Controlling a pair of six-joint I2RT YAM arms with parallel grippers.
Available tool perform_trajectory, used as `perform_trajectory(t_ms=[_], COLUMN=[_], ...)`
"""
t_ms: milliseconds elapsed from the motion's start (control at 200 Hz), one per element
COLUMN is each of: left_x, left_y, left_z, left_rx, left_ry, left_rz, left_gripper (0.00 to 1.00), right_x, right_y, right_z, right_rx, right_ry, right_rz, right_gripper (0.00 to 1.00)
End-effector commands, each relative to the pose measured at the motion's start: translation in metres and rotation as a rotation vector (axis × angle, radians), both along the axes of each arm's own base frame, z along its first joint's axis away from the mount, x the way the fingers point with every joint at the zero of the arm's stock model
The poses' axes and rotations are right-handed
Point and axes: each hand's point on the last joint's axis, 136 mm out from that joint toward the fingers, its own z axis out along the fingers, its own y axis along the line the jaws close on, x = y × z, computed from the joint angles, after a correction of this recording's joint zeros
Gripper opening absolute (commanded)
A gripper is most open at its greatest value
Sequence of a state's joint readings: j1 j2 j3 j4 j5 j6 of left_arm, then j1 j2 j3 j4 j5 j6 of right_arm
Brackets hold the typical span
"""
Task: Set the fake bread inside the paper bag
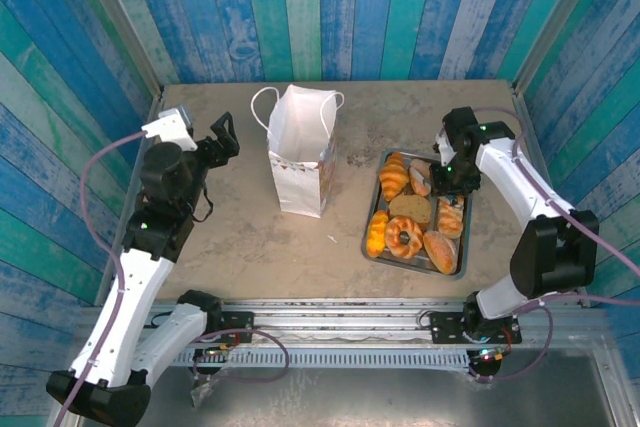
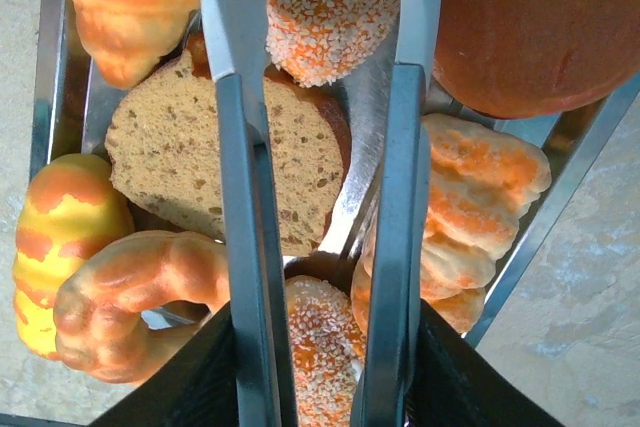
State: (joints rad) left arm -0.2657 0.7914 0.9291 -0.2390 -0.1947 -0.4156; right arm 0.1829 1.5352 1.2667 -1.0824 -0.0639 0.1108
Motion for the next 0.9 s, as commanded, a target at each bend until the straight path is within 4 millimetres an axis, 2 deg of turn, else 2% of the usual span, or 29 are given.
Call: perform_trajectory(t_ms=[0, 240, 491, 651, 897], left_x=[-0.005, -0.001, 0.012, 0.023, 0.036], left_y=[0.004, -0.001, -0.026, -0.049, -0.076], left_z=[0.006, 0.004, -0.001, -0.013, -0.042], left_rx=[0.017, -0.032, -0.100, -0.216, -0.360], left_ry=[-0.020, -0.002, 0.066, 0.123, 0.196], left_rz=[0.018, -0.004, -0.113, -0.221, -0.360], left_gripper=[0.96, 1.00, 0.96, 0.96, 0.99], right_x=[0.003, 0.009, 0.010, 0.012, 0.010], right_y=[0.002, 0.005, 0.007, 0.017, 0.049], right_z=[0.015, 0.040, 0.078, 0.125, 0.215], right_rx=[0.004, 0.031, 0.051, 0.104, 0.251], right_ry=[-0.036, -0.142, -0.279, -0.436, -0.724], right_rz=[0.007, 0.005, 0.015, 0.043, 0.121], right_gripper=[0.33, 0.30, 0.29, 0.29, 0.29])
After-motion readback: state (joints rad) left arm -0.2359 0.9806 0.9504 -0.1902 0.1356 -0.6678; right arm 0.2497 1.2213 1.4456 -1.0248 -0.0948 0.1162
